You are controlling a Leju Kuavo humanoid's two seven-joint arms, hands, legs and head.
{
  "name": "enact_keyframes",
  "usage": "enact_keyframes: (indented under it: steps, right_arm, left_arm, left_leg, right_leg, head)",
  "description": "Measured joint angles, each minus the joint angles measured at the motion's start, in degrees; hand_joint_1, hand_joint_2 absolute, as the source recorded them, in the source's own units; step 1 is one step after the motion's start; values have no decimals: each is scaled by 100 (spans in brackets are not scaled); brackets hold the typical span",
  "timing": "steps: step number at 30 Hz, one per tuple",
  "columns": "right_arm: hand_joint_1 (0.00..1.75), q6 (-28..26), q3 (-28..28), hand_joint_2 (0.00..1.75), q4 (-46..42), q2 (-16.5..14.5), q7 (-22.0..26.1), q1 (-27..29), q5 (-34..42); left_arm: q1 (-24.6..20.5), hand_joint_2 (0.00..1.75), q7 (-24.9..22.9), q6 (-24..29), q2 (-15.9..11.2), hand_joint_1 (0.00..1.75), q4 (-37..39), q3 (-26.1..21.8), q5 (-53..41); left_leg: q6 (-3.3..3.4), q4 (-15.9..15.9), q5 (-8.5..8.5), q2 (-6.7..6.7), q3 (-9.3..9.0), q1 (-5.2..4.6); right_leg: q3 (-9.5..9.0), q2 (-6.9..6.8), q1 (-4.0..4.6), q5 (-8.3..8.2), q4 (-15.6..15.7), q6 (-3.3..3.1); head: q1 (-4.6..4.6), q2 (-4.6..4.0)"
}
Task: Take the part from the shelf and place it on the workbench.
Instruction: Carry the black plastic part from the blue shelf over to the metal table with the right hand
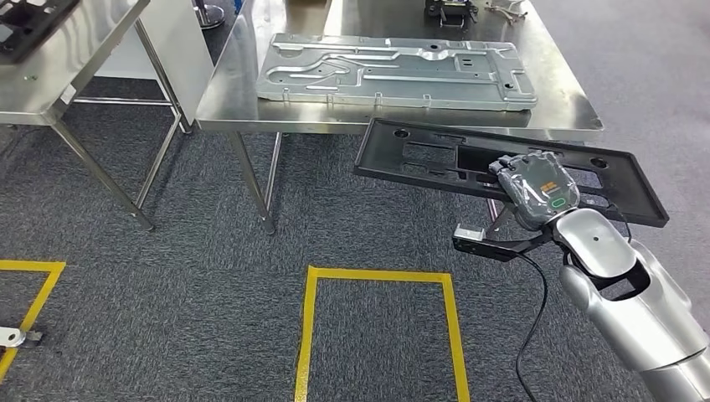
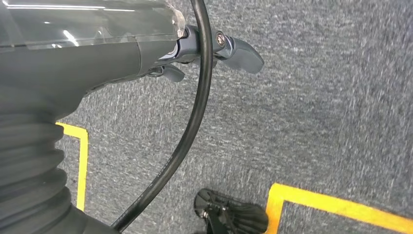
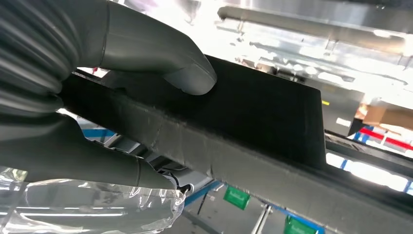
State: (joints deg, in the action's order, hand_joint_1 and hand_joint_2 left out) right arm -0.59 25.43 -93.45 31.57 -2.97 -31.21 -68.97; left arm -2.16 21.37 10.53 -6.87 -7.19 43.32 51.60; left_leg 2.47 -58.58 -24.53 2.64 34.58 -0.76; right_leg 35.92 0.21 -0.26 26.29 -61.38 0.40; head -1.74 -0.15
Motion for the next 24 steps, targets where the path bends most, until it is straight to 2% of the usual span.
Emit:
enact_keyframes:
  steps: [1,3,5,14,24]
  right_arm:
    - [168,16,-14,175,1,17,5,-38,10]
    - [168,37,-35,175,7,38,7,-88,20]
    - [168,45,-41,175,13,50,8,-103,21]
    - [168,60,-43,175,25,64,17,-117,49]
    - [168,101,-43,175,28,106,45,-164,109]
  left_arm:
    - [-1,175,-3,-7,-1,0,1,7,3]
    - [10,175,-7,-12,-3,0,2,20,6]
    - [19,175,-8,-11,-3,0,2,28,7]
    - [12,175,-10,-29,-10,0,4,58,11]
    - [-16,175,-54,15,21,0,4,156,2]
  left_leg:
    - [-5,-9,-11,11,9,-12]
    - [-10,-22,-26,18,30,-21]
    - [-11,-15,-31,12,27,-17]
    - [-51,10,-30,11,6,-3]
    - [-55,10,-32,12,9,-14]
  right_leg:
    - [-78,13,7,-68,211,-9]
    - [-105,13,8,-78,323,32]
    - [-106,15,14,-74,324,53]
    - [-103,16,15,-53,303,13]
    - [-104,15,12,-51,300,11]
  head:
    - [-1,0]
    - [0,0]
    - [1,0]
    - [-1,0]
    - [0,0]
